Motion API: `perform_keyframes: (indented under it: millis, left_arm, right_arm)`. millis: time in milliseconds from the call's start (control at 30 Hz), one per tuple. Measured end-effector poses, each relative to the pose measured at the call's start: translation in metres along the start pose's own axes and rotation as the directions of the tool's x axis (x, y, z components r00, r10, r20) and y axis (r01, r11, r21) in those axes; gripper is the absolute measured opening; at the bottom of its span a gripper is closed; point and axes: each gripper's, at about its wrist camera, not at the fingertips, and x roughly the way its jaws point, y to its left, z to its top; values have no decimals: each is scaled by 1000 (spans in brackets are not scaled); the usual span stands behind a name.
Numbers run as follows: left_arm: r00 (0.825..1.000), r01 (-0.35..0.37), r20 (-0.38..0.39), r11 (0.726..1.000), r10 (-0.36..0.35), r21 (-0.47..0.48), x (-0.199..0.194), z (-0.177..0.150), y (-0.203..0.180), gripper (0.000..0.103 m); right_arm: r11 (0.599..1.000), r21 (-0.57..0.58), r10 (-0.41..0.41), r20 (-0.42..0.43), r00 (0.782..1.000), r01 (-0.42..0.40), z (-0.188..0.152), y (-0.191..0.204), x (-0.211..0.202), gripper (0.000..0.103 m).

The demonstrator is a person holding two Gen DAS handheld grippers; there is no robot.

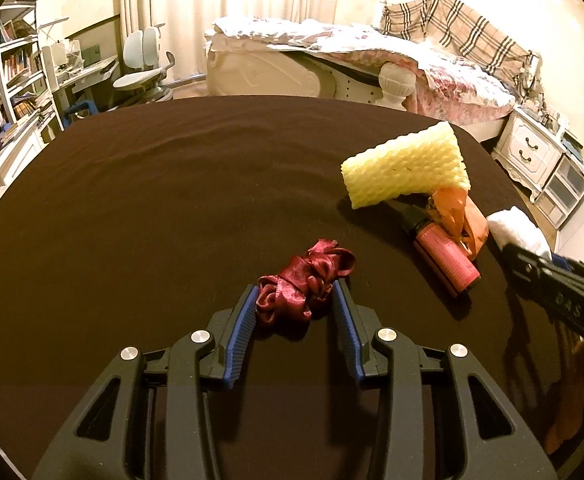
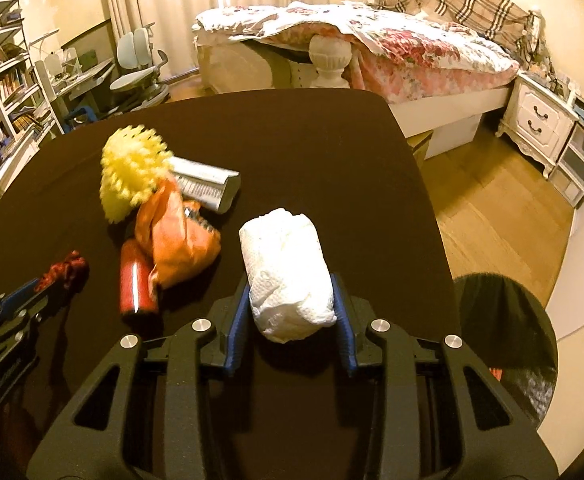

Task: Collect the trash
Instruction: 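Lift the ribbon and the paper roll off the table with both tools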

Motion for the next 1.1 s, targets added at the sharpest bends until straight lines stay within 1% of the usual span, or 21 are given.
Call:
perform_keyframes:
  millis: [67, 367, 567, 700, 800, 867, 933, 1100]
  left_arm:
    - [1000, 0, 3, 1000, 0, 0, -1, -1, -1, 27]
    - [1000, 7, 7, 1000, -7, 14, -9, -11, -6, 27]
    - [1000, 26, 2, 1000, -26, 7, -14, -17, -4, 27]
    - [1000, 31, -1, 999, -31, 14, -17, -22, -5, 27]
    - [999, 37, -8, 999, -37, 20, -16, -21, -7, 35]
    - [999, 36, -10, 999, -36, 20, -15, -20, -8, 46]
    - [999, 39, -17, 999, -39, 26, -14, -19, -9, 49]
    - [999, 42, -36, 998, -40, 56, -8, -19, -15, 49]
  right_arm:
    - [1000, 6, 7, 1, 1000, -7, -8, 0, -7, 36]
    - [1000, 16, 25, 5, 1000, -25, -37, -1, -30, 36]
    - [999, 17, 34, 10, 999, -34, -49, -1, -39, 36]
    - [999, 25, 40, 11, 999, -40, -50, -2, -40, 36]
    - [999, 28, 44, 12, 999, -44, -51, -2, -41, 36]
    - [999, 29, 45, 12, 999, -45, -52, -2, -41, 36]
    - [999, 29, 45, 12, 999, -45, -52, -2, -41, 36]
    - [998, 30, 46, 12, 999, -46, -52, -2, -42, 36]
